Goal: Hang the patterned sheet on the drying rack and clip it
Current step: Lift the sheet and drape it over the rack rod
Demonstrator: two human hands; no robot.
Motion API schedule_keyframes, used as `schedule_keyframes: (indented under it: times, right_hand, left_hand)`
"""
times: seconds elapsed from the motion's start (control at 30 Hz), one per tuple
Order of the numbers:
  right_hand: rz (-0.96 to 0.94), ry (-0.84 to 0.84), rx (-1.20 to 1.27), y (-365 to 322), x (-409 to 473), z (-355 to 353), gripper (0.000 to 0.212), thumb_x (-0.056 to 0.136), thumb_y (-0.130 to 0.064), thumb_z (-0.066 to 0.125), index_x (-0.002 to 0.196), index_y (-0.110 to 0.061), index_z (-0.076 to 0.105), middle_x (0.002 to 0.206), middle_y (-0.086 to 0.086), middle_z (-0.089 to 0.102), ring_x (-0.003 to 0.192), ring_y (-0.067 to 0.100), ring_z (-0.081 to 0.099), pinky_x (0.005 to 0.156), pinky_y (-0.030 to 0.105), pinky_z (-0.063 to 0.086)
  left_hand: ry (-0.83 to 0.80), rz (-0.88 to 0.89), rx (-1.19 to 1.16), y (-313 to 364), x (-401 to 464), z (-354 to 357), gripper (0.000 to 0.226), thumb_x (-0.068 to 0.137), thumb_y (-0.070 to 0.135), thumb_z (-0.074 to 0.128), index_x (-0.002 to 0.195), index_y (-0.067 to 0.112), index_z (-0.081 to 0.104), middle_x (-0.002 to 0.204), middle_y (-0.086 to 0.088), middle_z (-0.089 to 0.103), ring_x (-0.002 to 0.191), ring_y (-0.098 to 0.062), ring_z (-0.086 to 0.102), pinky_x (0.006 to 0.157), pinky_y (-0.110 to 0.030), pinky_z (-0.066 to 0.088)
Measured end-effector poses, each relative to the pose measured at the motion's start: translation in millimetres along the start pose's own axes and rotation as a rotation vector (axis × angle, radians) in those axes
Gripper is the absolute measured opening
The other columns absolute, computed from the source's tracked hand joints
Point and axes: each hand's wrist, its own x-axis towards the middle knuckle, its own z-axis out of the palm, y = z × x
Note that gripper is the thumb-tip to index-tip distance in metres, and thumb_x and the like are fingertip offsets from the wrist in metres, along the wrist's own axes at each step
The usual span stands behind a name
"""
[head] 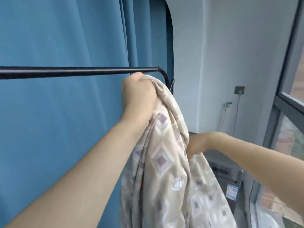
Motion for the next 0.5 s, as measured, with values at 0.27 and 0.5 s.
schedule_keyframes:
  times: [0.27,0.5]
  right_hand:
    - [-0.010,0.887,0.221,-3,-50,-119,0.021,0.076,-0.036,0.063,0.093,-0.024,0.061,0.089,-0.002,0.069,0.081,0.021,0.066,0.070,0.038,0.056]
    - [-0.299,1.327,-0.140,-91,-101,-179,0.018,0.081,-0.024,0.050,0.098,-0.019,0.049,0.084,0.002,0.061,0.074,0.029,0.054,0.061,0.034,0.045]
  left_hand:
    - [-0.737,-0.072,0.822,35,28,-74,0.049,0.058,0.063,0.052,0.086,0.023,0.054,0.088,-0.004,0.062,0.084,-0.020,0.060,0.083,-0.047,0.050]
    - [-0.435,-0.063,0.765,-41,9,7,0.035,0.073,0.042,0.058,0.101,0.020,0.062,0.101,-0.006,0.069,0.091,-0.028,0.066,0.078,-0.036,0.056]
